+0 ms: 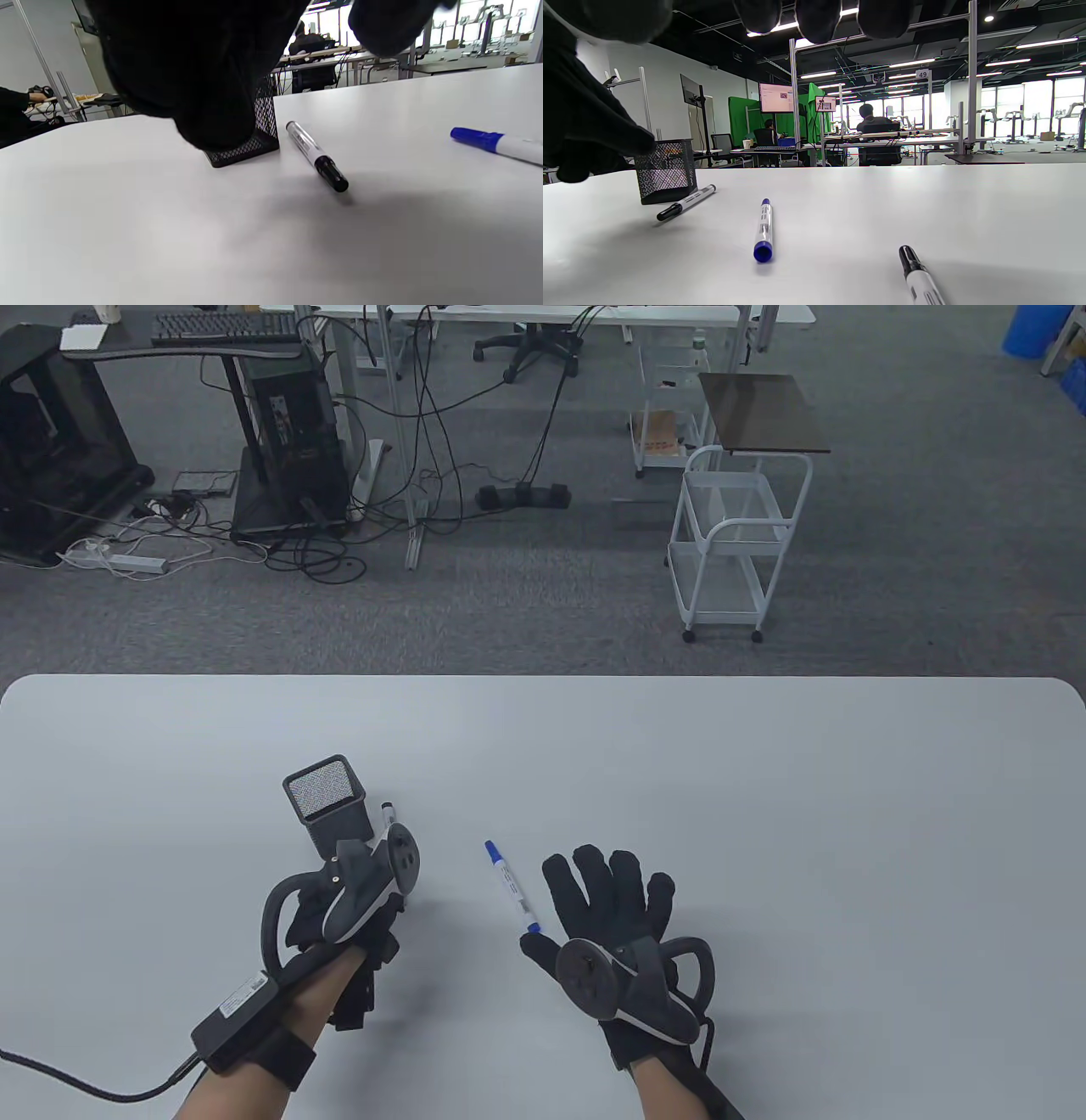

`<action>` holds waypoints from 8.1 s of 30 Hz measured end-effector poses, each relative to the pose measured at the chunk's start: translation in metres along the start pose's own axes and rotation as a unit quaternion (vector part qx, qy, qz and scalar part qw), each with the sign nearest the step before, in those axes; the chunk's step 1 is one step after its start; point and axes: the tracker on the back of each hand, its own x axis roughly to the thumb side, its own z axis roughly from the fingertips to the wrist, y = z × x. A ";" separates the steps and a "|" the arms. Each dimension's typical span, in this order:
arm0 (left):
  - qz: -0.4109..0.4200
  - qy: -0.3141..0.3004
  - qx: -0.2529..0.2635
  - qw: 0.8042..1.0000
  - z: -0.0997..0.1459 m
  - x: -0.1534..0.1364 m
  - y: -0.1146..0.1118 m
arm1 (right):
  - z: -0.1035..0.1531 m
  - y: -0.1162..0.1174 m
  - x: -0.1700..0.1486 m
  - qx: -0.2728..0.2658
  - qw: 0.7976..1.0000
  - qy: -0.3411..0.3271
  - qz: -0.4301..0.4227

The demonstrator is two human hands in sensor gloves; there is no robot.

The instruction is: Insert the markers into the pen holder

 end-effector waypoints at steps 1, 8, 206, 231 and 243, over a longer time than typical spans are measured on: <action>-0.006 0.005 -0.013 1.000 -0.005 0.003 -0.003 | 0.000 0.000 0.000 0.000 1.000 -0.001 0.000; -0.025 0.035 -0.055 0.998 -0.030 0.022 -0.027 | 0.000 0.002 -0.001 0.005 1.000 0.001 0.002; 0.139 -0.158 0.185 0.960 0.067 -0.026 -0.011 | -0.004 0.012 -0.026 0.114 0.980 0.115 0.116; 0.151 -0.172 0.179 0.957 0.073 -0.026 -0.009 | 0.007 0.073 -0.040 0.305 0.912 0.245 0.121; 0.139 -0.172 0.179 0.959 0.074 -0.023 -0.010 | 0.007 0.073 -0.040 0.284 0.917 0.263 0.097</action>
